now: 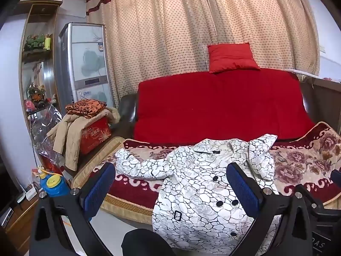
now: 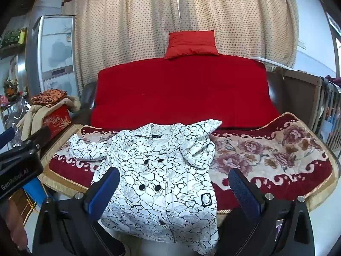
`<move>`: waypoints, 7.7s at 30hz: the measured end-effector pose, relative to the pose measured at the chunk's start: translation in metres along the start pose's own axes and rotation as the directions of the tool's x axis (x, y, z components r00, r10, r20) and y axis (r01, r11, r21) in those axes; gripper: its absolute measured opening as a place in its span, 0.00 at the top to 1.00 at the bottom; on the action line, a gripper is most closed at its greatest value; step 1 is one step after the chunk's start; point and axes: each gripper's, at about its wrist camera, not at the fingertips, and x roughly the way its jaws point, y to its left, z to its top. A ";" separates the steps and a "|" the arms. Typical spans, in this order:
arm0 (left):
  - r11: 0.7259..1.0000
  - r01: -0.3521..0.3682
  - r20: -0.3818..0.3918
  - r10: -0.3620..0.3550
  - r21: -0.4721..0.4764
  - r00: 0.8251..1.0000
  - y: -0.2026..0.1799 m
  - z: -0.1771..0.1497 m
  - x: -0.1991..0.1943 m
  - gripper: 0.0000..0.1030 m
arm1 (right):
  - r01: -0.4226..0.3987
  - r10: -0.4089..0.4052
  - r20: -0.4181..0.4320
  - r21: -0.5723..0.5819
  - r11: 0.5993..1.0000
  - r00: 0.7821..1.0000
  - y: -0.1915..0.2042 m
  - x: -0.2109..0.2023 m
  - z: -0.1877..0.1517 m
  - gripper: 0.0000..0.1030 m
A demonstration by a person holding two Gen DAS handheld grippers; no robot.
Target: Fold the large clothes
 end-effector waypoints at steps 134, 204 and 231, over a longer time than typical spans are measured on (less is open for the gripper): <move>0.800 0.117 -0.376 -0.398 -0.588 0.837 0.000 -0.077 0.423 0.00 | -0.395 0.451 -0.087 0.354 0.847 0.889 -0.092 0.343 0.068 0.21; 0.960 0.208 -0.534 -0.277 -0.186 0.799 -0.048 -0.095 0.435 0.32 | -0.292 0.404 -0.319 0.347 0.892 0.857 -0.103 0.383 0.016 0.27; 0.607 -0.360 -0.468 -0.024 -0.709 0.883 0.274 -0.133 0.479 0.16 | -0.373 0.430 -0.362 0.219 0.902 0.827 -0.039 0.386 0.001 0.26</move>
